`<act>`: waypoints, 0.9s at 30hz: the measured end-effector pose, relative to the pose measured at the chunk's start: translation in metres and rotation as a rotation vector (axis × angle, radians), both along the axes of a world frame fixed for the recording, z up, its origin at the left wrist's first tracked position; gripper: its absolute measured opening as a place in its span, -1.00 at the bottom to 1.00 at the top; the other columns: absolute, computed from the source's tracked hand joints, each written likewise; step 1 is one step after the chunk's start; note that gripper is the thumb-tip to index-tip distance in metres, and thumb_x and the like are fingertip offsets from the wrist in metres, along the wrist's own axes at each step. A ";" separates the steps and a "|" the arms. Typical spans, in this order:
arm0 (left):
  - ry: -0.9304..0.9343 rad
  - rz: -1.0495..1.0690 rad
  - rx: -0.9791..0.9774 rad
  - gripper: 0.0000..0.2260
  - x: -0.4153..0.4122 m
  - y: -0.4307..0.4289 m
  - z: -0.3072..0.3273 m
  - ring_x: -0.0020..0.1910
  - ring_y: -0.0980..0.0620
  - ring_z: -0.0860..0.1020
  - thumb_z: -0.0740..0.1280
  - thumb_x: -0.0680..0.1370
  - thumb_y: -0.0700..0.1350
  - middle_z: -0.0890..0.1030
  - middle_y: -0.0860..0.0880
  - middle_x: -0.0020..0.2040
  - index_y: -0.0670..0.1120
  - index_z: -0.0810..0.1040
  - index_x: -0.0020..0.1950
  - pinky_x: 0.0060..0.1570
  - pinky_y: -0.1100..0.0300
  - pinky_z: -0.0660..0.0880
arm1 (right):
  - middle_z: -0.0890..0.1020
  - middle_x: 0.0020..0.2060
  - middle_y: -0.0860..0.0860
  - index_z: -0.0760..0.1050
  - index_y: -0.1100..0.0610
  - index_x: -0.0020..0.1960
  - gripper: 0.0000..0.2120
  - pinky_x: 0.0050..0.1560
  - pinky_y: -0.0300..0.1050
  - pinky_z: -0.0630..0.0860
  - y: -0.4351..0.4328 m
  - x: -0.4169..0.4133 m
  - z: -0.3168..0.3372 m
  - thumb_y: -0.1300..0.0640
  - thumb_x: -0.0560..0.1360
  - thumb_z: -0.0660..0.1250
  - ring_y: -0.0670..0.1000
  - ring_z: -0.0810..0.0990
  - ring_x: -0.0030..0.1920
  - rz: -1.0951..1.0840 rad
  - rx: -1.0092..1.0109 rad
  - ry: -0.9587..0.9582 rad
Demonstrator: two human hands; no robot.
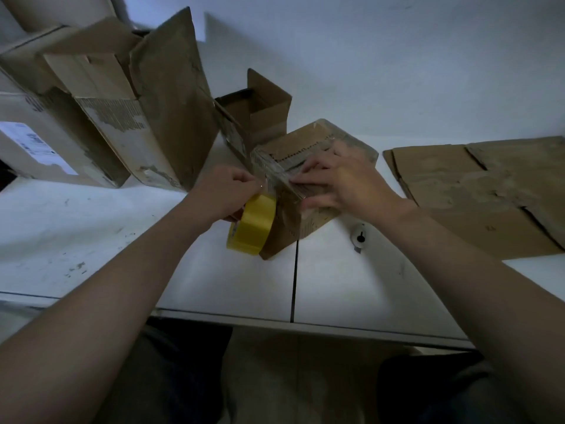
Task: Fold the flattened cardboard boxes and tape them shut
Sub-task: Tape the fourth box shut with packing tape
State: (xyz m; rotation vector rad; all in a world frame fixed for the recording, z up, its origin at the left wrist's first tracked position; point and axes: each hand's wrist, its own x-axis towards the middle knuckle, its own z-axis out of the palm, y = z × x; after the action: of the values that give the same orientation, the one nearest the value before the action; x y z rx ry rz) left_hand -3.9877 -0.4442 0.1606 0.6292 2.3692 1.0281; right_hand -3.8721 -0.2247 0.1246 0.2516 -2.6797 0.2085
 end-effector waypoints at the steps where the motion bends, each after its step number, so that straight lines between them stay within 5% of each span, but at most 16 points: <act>1: 0.002 -0.007 0.000 -0.82 0.000 0.001 -0.001 -0.13 0.02 0.59 0.34 0.60 0.05 0.57 0.06 -0.05 0.03 0.61 0.15 -0.30 0.20 0.50 | 0.64 0.04 -0.09 0.64 -0.12 0.23 -0.46 -0.11 0.04 0.43 0.006 0.000 -0.005 -0.40 0.40 0.30 0.07 0.45 -0.03 0.029 -0.009 0.048; 9: 0.006 -0.006 0.019 -0.82 0.006 0.001 -0.003 -0.15 0.05 0.60 0.37 0.59 0.05 0.58 0.04 -0.05 0.01 0.60 0.12 -0.34 0.24 0.50 | 0.61 0.12 0.07 0.67 0.00 0.19 -0.51 0.02 -0.02 0.42 0.018 0.002 -0.008 0.01 0.27 0.62 0.16 0.45 0.01 0.067 -0.071 -0.011; 14: 0.002 -0.018 0.030 -0.80 0.009 -0.003 -0.003 -0.17 0.06 0.59 0.37 0.59 0.04 0.56 0.07 -0.06 0.00 0.61 0.16 -0.38 0.28 0.48 | 0.64 0.02 -0.04 0.74 0.03 -0.01 -0.84 0.03 -0.01 0.52 0.021 0.008 0.010 0.06 0.41 0.56 -0.01 0.51 0.03 0.058 -0.335 -0.073; 16: 0.011 -0.014 0.034 -0.80 0.008 -0.005 -0.003 -0.16 0.06 0.59 0.36 0.59 0.04 0.55 0.08 -0.06 0.00 0.61 0.17 -0.38 0.29 0.48 | 0.63 0.02 -0.08 0.74 -0.01 0.00 -0.83 0.09 0.08 0.51 0.017 0.014 0.014 -0.03 0.45 0.53 0.05 0.53 0.07 0.024 -0.355 -0.076; 21: 0.032 -0.015 0.028 -0.77 0.007 -0.007 -0.003 -0.14 0.02 0.60 0.36 0.60 0.02 0.58 -0.02 0.02 -0.01 0.61 0.21 -0.33 0.24 0.52 | 0.52 0.12 -0.09 0.57 -0.12 0.30 -0.34 0.19 0.05 0.33 -0.024 0.015 0.002 -0.51 0.42 0.14 0.05 0.38 0.17 -0.296 -0.164 -0.034; 27: 0.033 -0.012 0.024 -0.76 0.011 -0.007 -0.004 -0.18 0.05 0.59 0.35 0.60 0.04 0.53 0.09 -0.09 -0.01 0.58 0.22 -0.33 0.25 0.50 | 0.46 0.17 0.02 0.55 -0.09 0.32 -0.48 0.24 0.13 0.24 -0.055 0.005 -0.027 -0.33 0.52 0.14 0.15 0.33 0.18 -0.507 -0.058 0.049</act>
State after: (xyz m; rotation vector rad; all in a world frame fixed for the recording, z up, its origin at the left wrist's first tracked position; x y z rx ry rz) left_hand -3.9768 -0.4509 0.1565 0.6733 2.3817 1.0507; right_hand -3.8675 -0.2793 0.0974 -0.4327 -2.5834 0.1177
